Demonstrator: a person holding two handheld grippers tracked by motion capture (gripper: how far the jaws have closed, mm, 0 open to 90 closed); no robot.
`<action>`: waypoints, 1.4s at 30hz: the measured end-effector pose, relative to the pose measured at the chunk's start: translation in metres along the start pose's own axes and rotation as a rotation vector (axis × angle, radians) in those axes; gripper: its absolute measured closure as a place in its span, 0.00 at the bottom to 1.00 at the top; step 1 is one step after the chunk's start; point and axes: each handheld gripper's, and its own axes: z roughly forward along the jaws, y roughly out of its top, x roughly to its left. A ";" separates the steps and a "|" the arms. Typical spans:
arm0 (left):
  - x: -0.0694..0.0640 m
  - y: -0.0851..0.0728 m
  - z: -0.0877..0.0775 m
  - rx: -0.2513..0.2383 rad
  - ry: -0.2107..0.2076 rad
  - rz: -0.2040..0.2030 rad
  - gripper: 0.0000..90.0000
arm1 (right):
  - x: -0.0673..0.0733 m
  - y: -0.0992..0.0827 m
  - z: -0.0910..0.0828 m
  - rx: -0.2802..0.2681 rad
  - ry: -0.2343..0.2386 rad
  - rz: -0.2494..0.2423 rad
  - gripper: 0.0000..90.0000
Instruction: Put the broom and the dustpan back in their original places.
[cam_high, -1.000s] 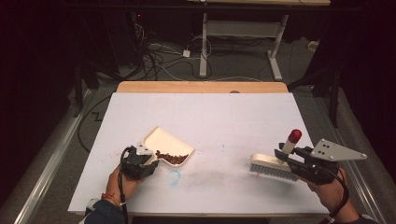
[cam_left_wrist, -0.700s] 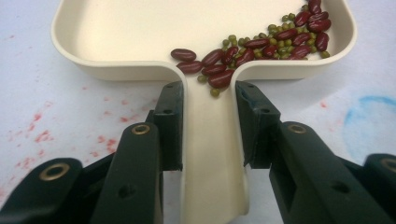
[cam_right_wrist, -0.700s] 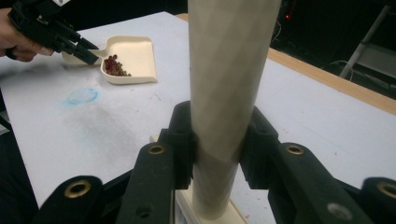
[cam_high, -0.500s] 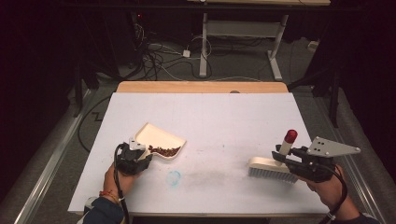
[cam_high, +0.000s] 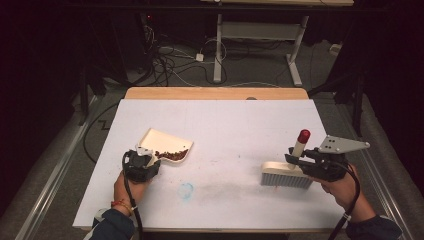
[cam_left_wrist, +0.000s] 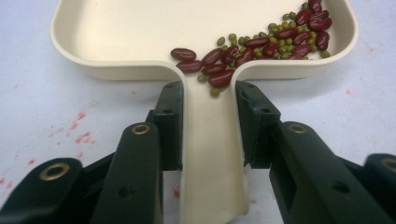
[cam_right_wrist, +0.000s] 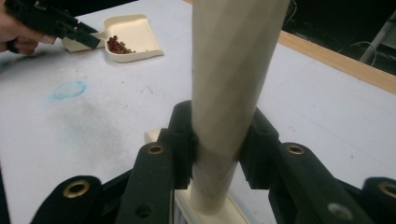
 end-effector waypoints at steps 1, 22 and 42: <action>-0.001 0.000 0.001 0.000 0.003 -0.009 0.70 | -0.002 0.001 0.002 0.000 -0.001 0.006 0.77; -0.033 -0.006 -0.009 -0.004 -0.043 0.004 0.57 | -0.040 0.013 0.068 0.072 -0.162 0.084 0.69; -0.020 -0.026 -0.048 -0.275 -0.099 0.265 0.21 | -0.041 0.011 0.078 -0.013 -0.381 0.125 0.41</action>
